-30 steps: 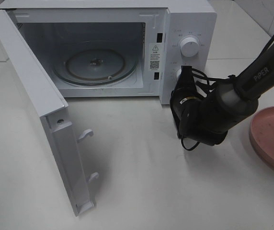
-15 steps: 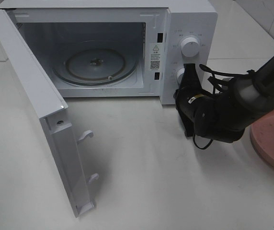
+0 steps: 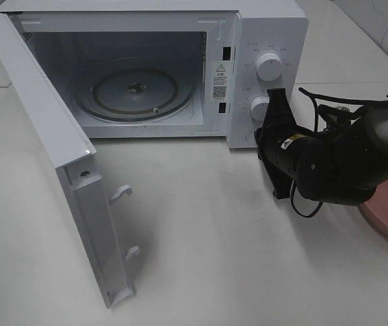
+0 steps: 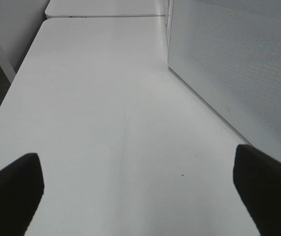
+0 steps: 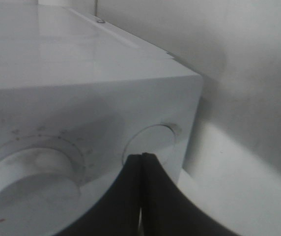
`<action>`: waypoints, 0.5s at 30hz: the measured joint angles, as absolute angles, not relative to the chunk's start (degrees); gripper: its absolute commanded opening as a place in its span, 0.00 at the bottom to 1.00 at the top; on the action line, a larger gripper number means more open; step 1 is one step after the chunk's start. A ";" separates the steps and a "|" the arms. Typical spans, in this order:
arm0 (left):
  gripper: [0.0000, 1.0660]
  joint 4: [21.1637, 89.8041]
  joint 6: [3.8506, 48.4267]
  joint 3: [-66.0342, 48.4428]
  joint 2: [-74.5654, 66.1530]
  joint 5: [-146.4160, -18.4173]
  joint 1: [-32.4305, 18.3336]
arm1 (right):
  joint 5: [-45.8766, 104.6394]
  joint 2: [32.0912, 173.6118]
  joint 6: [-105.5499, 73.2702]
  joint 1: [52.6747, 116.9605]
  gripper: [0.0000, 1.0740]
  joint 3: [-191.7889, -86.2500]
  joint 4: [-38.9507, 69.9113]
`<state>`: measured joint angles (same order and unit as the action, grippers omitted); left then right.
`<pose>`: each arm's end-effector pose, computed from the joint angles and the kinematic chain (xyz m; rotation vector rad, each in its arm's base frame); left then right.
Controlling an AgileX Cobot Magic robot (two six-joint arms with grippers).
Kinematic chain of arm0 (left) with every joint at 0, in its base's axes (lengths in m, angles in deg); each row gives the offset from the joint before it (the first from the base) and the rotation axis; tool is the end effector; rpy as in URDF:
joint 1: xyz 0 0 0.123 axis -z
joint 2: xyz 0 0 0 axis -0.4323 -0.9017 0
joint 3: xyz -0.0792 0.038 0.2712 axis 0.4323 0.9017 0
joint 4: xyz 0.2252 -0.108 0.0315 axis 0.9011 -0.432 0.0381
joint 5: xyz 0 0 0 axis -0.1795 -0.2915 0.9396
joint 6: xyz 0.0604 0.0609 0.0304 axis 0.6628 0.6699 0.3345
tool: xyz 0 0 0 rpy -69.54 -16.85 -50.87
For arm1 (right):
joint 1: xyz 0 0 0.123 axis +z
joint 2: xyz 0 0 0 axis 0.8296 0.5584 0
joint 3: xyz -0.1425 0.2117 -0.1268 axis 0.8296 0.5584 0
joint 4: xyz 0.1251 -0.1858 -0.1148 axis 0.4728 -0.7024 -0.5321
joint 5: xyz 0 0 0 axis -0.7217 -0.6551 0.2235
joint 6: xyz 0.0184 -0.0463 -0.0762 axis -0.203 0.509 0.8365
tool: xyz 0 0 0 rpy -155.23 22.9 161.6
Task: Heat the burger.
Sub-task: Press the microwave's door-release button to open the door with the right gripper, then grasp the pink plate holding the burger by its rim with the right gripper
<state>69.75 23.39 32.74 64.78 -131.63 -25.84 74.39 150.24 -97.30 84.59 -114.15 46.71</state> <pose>-0.0061 -0.0005 0.2782 0.0147 2.0264 0.0066 0.3229 0.1353 0.1003 1.4301 1.5597 1.0220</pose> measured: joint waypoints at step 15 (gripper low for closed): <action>0.97 69.75 23.39 32.74 64.78 -131.63 -25.84 | 56.00 133.50 -86.30 84.36 0.02 -105.73 46.19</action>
